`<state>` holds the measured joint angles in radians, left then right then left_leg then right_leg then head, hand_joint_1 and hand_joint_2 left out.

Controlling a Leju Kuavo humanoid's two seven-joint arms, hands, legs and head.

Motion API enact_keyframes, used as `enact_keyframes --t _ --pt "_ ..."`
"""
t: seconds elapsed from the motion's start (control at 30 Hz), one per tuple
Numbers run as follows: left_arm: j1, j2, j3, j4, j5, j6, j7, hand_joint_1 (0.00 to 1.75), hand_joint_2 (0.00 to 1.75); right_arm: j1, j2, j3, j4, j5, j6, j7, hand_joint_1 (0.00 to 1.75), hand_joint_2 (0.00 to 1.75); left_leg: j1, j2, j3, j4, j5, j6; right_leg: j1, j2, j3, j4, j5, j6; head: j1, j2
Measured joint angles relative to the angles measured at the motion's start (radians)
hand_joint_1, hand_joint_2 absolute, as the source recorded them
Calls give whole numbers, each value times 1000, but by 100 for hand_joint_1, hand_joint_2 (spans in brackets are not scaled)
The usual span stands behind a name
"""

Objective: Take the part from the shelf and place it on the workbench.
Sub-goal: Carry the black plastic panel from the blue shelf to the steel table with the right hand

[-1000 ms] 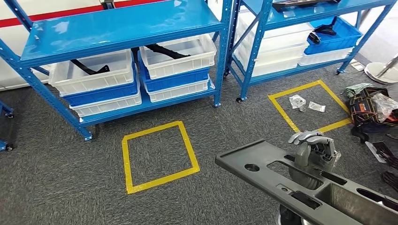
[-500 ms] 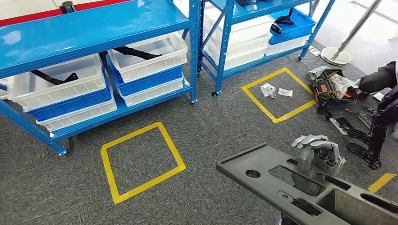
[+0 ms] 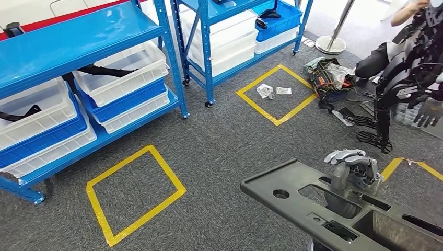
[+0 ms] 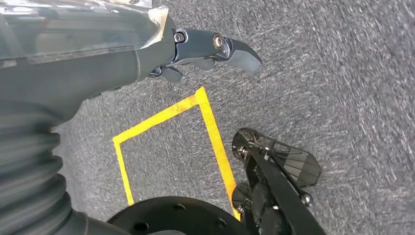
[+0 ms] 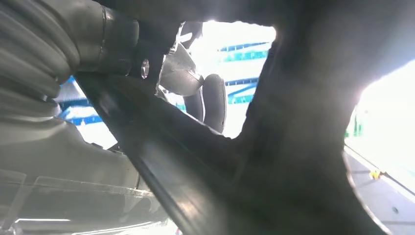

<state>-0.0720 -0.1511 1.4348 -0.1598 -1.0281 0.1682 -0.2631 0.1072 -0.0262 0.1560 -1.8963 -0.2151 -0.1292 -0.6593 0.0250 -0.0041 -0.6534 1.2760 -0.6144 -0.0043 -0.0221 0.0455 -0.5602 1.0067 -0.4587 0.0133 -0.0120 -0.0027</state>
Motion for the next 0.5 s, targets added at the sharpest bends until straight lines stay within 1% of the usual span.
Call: enact_keyframes --t 0.03,0.07,0.1,0.13,0.17,0.2,0.23,0.27,0.3,0.33,0.37,0.4,0.43,0.47,0.5 --pt "0 0 0 0 0 0 0 0 175 0 0 0 0 0 0 0 175 175 0 -5 23 -50 34 4 1 14 1 1 0 0 0 0" --pt "0 0 0 0 1 0 0 0 175 0 1 0 0 0 0 0 175 175 1 -22 57 -121 72 9 1 27 2 2 0 1 0 0" --pt "0 1 0 0 1 0 0 0 175 -1 1 0 0 1 0 0 175 175 1 -42 89 -187 98 12 3 38 2 5 0 2 0 0" --pt "0 1 0 0 2 0 0 0 175 -1 1 0 0 1 0 0 175 175 0 -58 111 -234 113 14 4 49 -1 6 1 6 0 0" --pt "-1 2 0 0 2 1 0 0 175 -2 2 0 0 1 0 0 175 175 -2 -68 121 -258 117 16 4 58 -4 6 3 11 1 0" --pt "-1 3 0 0 2 1 0 0 175 -2 2 0 0 1 0 0 175 175 -7 -63 123 -264 116 17 3 68 -8 4 6 18 1 0" --pt "-2 4 0 0 2 1 0 0 175 -2 2 0 -1 1 0 0 175 175 -9 -50 124 -268 121 22 1 78 -14 0 10 26 1 0" --pt "-3 4 0 0 2 2 0 0 175 -2 1 0 -2 1 0 0 175 175 -10 -38 126 -275 127 29 -1 73 -20 3 11 32 2 0" --pt "-4 4 0 0 2 2 0 0 175 -3 1 -1 -2 2 -1 0 175 175 -9 -26 128 -284 134 36 0 56 -31 18 4 34 3 0" --pt "-4 3 0 0 2 2 0 0 175 -5 1 -1 -3 2 -1 0 175 175 -7 -12 129 -292 140 42 3 31 -52 55 -14 33 6 0" --pt "-3 3 0 0 2 2 0 0 175 -6 1 -2 -4 2 -1 0 175 175 -7 2 128 -295 144 45 3 1 -80 113 -41 29 8 0" --pt "-2 3 0 0 2 2 1 0 175 -8 1 -2 -4 2 -2 0 175 175 -7 16 126 -297 145 47 4 -18 -114 183 -71 26 11 0" --pt "-1 2 0 0 2 2 1 0 175 -8 1 -2 -4 2 -2 0 175 175 -6 31 124 -296 145 47 3 -27 -145 249 -95 27 12 0" --pt "-1 2 0 0 2 3 1 0 175 -8 1 -3 -4 2 -3 0 175 175 -6 46 123 -296 145 46 -1 -32 -159 285 -106 32 12 0" --pt "-1 2 0 0 2 3 1 0 175 -7 1 -3 -4 1 -3 0 175 175 -4 60 123 -296 145 44 -5 -37 -153 282 -101 41 12 0"
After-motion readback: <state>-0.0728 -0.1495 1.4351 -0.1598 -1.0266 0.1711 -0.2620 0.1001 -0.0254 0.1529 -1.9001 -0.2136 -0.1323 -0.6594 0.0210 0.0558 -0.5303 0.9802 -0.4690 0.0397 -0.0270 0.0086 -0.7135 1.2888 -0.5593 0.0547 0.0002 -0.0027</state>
